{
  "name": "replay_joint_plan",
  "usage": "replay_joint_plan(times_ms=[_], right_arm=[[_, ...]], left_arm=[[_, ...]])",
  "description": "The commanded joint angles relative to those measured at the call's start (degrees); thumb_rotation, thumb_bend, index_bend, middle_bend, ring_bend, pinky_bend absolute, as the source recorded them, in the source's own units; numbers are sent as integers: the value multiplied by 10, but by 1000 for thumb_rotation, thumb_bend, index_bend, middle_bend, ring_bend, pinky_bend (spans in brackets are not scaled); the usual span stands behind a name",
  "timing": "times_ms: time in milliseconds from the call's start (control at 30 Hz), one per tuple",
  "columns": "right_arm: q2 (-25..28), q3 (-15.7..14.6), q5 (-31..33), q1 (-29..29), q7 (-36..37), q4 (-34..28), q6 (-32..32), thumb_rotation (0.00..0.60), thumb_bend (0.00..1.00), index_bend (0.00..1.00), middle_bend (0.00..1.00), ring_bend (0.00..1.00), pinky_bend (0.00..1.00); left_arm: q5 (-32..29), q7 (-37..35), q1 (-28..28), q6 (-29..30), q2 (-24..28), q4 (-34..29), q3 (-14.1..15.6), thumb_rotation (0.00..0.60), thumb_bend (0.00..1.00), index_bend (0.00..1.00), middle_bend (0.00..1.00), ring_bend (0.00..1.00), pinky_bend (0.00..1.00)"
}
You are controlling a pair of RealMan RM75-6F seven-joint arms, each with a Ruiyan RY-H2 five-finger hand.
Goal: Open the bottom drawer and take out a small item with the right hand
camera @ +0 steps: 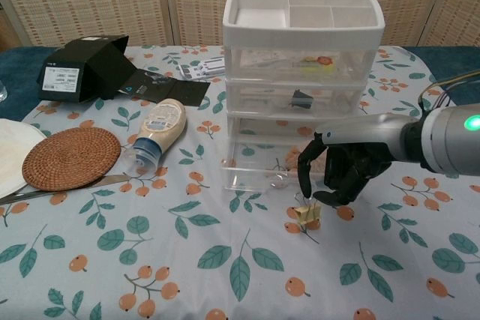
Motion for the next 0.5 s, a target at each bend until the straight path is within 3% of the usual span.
replay_joint_plan(times_ms=[33, 300, 500], right_arm=[[4, -4, -4, -1, 2, 1, -3, 600, 628, 373, 937, 1000, 1000], [31, 5, -39, -19, 34, -21, 5, 600, 614, 313, 936, 1000, 1000], [111, 14, -128, -69, 69, -74, 59, 600, 613, 313, 909, 1000, 1000]], left_arm=[[0, 0, 0, 0, 0, 0, -1, 600, 175, 132, 44, 75, 72], [1, 0, -2, -2, -3, 1, -1, 600, 175, 132, 44, 75, 72], [-1, -3, -5, -2, -3, 3, -5, 600, 175, 132, 43, 74, 72]])
